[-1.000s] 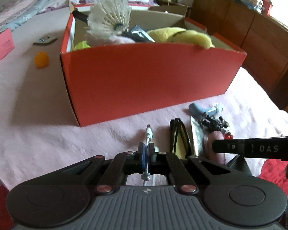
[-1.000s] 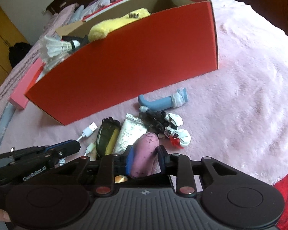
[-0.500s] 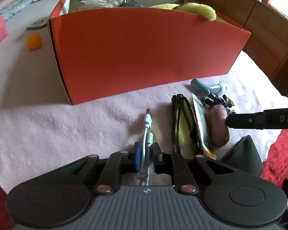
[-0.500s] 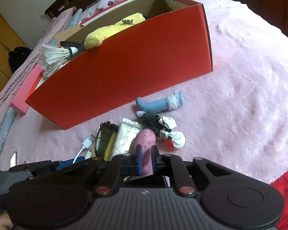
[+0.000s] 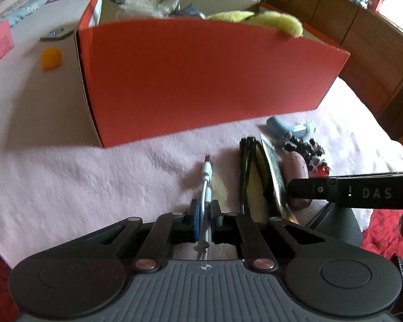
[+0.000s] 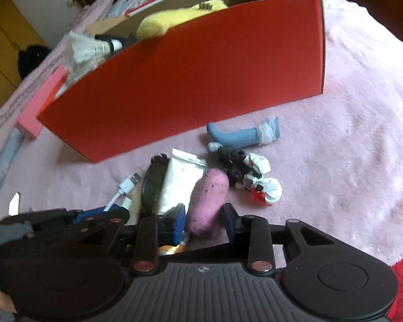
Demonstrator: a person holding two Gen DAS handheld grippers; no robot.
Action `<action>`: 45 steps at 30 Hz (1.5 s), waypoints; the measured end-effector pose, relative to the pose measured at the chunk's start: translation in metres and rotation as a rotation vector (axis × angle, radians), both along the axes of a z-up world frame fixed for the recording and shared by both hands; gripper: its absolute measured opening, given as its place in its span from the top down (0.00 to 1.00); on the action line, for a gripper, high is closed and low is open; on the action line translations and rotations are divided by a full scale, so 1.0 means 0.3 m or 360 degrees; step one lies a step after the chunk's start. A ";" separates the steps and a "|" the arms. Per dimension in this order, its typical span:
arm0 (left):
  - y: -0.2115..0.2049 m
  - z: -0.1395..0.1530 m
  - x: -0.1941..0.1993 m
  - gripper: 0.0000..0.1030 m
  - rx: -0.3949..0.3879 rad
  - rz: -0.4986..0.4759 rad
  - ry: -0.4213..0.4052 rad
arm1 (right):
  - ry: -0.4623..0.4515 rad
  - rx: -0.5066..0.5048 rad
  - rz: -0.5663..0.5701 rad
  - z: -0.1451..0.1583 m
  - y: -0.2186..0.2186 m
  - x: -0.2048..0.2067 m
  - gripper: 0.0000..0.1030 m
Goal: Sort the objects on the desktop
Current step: 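Lift the pink roll with the right tool while the left lifts the cable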
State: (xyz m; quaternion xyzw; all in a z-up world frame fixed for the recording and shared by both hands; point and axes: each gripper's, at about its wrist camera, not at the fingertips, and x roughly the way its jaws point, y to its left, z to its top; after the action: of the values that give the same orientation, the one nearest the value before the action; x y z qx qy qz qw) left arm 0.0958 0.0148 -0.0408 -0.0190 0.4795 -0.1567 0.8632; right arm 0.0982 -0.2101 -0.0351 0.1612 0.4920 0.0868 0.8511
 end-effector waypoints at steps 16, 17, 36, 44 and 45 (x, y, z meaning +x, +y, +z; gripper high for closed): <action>0.018 0.171 -0.053 0.93 -0.0136 0.0004 -0.0214 | -0.0177 0.0056 -0.0068 0.109 -0.043 -0.047 0.72; 0.018 0.185 -0.058 0.93 -0.0140 0.0003 -0.0229 | -0.0180 0.0064 -0.0068 0.114 -0.044 -0.050 0.72; -0.024 0.330 -0.045 0.93 -0.0120 -0.0062 -0.0375 | -0.0384 0.0172 -0.0045 0.290 -0.049 -0.069 0.72; -0.027 0.337 -0.034 0.92 -0.0105 -0.0071 -0.0380 | -0.0417 0.0170 -0.0039 0.323 -0.047 -0.075 0.72; -0.025 0.329 -0.032 0.92 -0.0102 -0.0063 -0.0365 | -0.0416 0.0168 -0.0039 0.324 -0.046 -0.077 0.72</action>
State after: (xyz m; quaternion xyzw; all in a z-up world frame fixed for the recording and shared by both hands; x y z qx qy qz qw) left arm 0.0862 0.0071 0.0580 -0.0191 0.3727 -0.1902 0.9080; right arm 0.0751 -0.2238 0.0620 0.1991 0.3697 0.1224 0.8993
